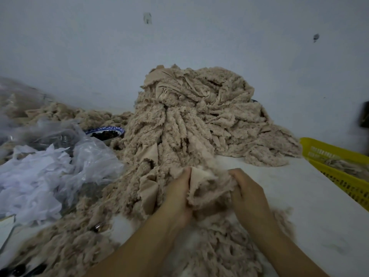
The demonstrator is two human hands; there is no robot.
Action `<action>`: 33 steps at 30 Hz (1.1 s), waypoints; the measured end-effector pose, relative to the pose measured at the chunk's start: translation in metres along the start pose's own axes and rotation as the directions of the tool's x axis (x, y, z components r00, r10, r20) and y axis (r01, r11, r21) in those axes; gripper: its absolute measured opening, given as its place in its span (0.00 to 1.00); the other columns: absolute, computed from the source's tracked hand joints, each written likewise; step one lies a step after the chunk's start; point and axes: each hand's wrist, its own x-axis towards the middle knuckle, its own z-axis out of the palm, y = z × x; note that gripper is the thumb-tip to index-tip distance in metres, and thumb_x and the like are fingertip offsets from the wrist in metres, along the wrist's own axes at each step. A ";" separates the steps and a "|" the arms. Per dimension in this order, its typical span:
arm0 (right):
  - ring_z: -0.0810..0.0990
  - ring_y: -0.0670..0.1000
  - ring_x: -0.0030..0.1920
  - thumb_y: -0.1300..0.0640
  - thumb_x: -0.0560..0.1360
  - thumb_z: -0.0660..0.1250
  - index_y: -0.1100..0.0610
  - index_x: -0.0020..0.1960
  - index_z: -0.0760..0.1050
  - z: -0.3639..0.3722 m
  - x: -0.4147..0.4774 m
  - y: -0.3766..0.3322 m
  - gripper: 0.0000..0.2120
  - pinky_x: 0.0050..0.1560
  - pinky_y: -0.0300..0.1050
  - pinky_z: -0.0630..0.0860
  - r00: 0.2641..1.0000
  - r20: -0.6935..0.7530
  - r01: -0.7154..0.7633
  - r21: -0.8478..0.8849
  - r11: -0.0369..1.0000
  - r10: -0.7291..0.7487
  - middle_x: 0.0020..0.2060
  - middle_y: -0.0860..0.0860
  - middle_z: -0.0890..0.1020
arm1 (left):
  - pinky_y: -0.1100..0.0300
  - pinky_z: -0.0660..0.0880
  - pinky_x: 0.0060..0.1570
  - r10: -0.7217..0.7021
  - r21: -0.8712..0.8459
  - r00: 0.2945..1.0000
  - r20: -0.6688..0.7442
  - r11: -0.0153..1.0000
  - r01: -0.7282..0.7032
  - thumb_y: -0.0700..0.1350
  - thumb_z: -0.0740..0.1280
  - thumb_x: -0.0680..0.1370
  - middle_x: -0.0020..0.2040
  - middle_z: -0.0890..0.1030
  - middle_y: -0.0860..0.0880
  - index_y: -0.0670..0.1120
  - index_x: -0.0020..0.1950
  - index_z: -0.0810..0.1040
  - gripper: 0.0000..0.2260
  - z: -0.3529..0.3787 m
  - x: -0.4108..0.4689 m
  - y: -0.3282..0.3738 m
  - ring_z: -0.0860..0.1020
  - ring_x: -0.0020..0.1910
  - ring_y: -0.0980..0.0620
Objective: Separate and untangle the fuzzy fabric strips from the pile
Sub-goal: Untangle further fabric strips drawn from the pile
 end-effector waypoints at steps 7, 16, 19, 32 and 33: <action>0.70 0.46 0.58 0.60 0.81 0.53 0.58 0.66 0.74 0.008 0.001 -0.024 0.18 0.52 0.19 0.55 0.876 0.411 0.294 -0.037 0.955 -0.253 0.61 0.52 0.76 | 0.56 0.81 0.50 0.053 0.129 0.995 -0.080 0.991 -0.042 0.45 0.65 0.82 0.44 0.84 0.38 0.31 0.53 0.80 0.16 -0.016 0.013 0.003 0.84 0.45 0.47; 0.69 0.31 0.47 0.62 0.80 0.58 0.41 0.46 0.69 0.012 -0.002 -0.017 0.15 0.45 0.27 0.64 0.860 0.467 0.176 0.109 0.978 -0.207 0.43 0.34 0.72 | 0.65 0.74 0.21 0.099 0.106 0.981 -0.168 0.991 -0.082 0.46 0.58 0.84 0.24 0.80 0.51 0.44 0.43 0.74 0.12 -0.019 0.000 0.011 0.79 0.22 0.56; 0.72 0.37 0.49 0.60 0.81 0.57 0.47 0.53 0.73 0.013 -0.002 -0.003 0.11 0.45 0.26 0.65 0.892 0.437 0.073 0.110 0.991 -0.114 0.47 0.36 0.73 | 0.59 0.79 0.38 0.179 0.324 0.981 -0.079 0.935 -0.144 0.49 0.63 0.82 0.39 0.83 0.46 0.43 0.49 0.79 0.10 -0.010 0.002 0.009 0.82 0.37 0.50; 0.85 0.55 0.51 0.40 0.79 0.60 0.53 0.54 0.84 0.000 0.004 -0.003 0.20 0.47 0.51 0.83 0.798 0.411 -0.571 0.748 0.337 0.440 0.49 0.55 0.86 | 0.64 0.80 0.48 0.239 0.612 0.960 0.145 0.740 -0.277 0.50 0.65 0.82 0.45 0.86 0.57 0.54 0.49 0.83 0.08 0.017 -0.009 -0.023 0.84 0.46 0.59; 0.86 0.52 0.49 0.44 0.82 0.59 0.54 0.53 0.83 0.000 0.005 -0.004 0.18 0.43 0.45 0.83 0.808 0.378 -0.543 0.775 0.323 0.452 0.48 0.54 0.87 | 0.65 0.79 0.47 0.251 0.578 0.960 0.124 0.768 -0.276 0.51 0.65 0.82 0.47 0.86 0.57 0.54 0.52 0.83 0.07 0.014 -0.008 -0.020 0.84 0.47 0.60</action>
